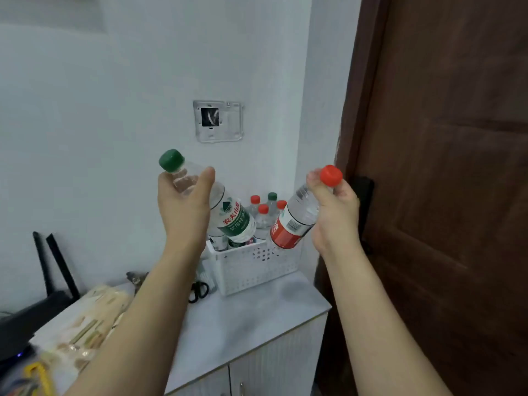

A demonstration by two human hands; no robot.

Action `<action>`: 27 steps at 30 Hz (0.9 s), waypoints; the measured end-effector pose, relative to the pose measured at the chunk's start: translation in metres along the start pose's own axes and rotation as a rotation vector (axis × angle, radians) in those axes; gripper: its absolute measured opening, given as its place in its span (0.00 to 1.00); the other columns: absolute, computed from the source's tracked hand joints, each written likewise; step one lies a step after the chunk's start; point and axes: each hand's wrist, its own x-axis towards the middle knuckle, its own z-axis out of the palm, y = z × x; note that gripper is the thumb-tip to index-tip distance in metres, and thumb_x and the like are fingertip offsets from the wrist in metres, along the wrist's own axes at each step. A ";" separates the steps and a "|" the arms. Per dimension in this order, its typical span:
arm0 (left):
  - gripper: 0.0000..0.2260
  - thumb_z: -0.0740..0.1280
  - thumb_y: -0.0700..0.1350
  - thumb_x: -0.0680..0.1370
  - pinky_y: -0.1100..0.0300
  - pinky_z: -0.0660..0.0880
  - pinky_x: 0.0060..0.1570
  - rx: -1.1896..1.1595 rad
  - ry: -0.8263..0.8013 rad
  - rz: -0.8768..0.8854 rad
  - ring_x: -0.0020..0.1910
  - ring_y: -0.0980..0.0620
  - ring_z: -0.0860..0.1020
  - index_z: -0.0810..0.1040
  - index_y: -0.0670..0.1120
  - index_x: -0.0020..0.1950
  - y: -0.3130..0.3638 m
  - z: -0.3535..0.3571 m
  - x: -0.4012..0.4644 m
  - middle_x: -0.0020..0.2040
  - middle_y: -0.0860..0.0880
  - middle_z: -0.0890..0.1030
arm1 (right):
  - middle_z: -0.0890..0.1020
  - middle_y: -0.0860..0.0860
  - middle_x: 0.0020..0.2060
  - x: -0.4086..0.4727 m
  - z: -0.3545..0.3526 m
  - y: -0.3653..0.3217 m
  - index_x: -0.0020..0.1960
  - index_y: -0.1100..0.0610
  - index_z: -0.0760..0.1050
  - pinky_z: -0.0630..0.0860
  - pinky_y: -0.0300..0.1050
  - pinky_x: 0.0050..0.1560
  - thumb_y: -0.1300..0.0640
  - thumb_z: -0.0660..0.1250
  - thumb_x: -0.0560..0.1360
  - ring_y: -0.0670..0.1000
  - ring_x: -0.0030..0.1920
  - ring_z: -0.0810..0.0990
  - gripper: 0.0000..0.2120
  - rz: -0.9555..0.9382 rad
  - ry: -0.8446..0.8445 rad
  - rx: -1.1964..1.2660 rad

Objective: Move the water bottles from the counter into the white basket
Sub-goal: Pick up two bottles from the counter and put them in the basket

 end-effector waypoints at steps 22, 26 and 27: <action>0.17 0.76 0.55 0.68 0.54 0.80 0.49 0.302 -0.361 -0.147 0.52 0.56 0.83 0.75 0.61 0.54 -0.164 0.019 0.098 0.53 0.55 0.82 | 0.82 0.48 0.53 0.145 0.062 0.216 0.56 0.54 0.78 0.74 0.41 0.50 0.51 0.72 0.74 0.49 0.54 0.80 0.13 0.342 -0.336 -0.380; 0.20 0.78 0.44 0.72 0.50 0.77 0.59 0.423 -0.451 -0.170 0.60 0.50 0.79 0.75 0.54 0.61 -0.196 0.014 0.097 0.56 0.52 0.82 | 0.81 0.48 0.52 0.143 0.065 0.241 0.56 0.53 0.77 0.71 0.44 0.52 0.50 0.72 0.75 0.49 0.54 0.79 0.13 0.330 -0.435 -0.542; 0.20 0.78 0.44 0.72 0.49 0.75 0.61 0.502 -0.447 -0.176 0.61 0.48 0.77 0.75 0.53 0.61 -0.204 0.013 0.096 0.57 0.50 0.81 | 0.81 0.48 0.51 0.141 0.063 0.246 0.54 0.52 0.76 0.72 0.44 0.52 0.50 0.71 0.75 0.49 0.53 0.79 0.11 0.330 -0.438 -0.547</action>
